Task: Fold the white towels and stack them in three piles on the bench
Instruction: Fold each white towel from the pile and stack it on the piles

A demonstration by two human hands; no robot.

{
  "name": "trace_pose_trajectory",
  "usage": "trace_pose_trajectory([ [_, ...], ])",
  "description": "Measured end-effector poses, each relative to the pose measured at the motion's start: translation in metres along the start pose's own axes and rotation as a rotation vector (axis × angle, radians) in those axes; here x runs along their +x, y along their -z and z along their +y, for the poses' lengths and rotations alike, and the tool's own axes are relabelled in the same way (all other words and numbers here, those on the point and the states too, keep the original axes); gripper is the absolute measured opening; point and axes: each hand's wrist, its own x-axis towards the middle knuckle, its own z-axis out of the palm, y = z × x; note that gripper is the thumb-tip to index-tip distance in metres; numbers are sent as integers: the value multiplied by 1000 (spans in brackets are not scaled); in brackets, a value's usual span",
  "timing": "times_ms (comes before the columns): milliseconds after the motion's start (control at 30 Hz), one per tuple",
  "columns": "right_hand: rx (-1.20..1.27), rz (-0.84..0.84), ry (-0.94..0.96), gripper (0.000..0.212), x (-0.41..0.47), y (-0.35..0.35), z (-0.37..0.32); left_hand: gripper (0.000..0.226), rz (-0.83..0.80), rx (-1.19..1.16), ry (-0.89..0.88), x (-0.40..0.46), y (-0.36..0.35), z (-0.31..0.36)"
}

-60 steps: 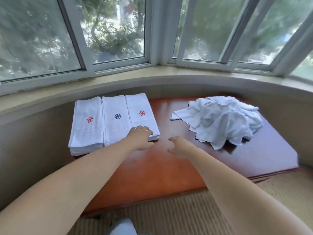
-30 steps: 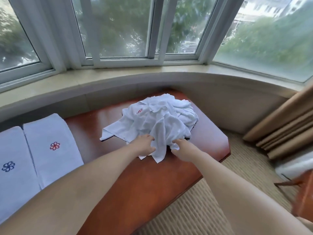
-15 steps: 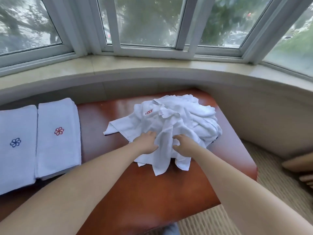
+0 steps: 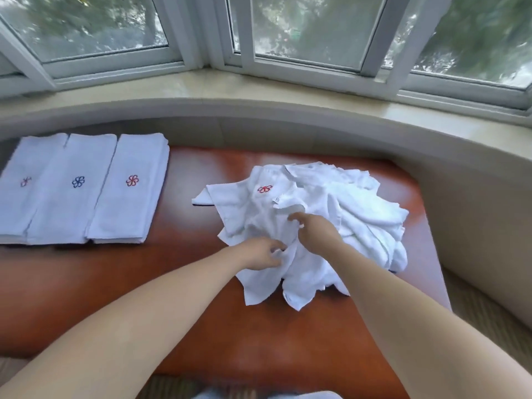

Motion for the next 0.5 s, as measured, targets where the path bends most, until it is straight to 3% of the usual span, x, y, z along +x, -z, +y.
trace_pose_trajectory([
  [100,-81,79,20,52,3,1,-2,49,1,-83,55,-6,1,-5],
  [200,-140,161,100,41,2,9,-15,45,108,-128,128,-9,1,-14],
  [433,-37,261,311,30,-19,29,-87,73,341,-182,249,-34,13,-22],
  [500,-5,291,363,28,-28,35,-111,59,423,-183,231,-43,24,-21],
])
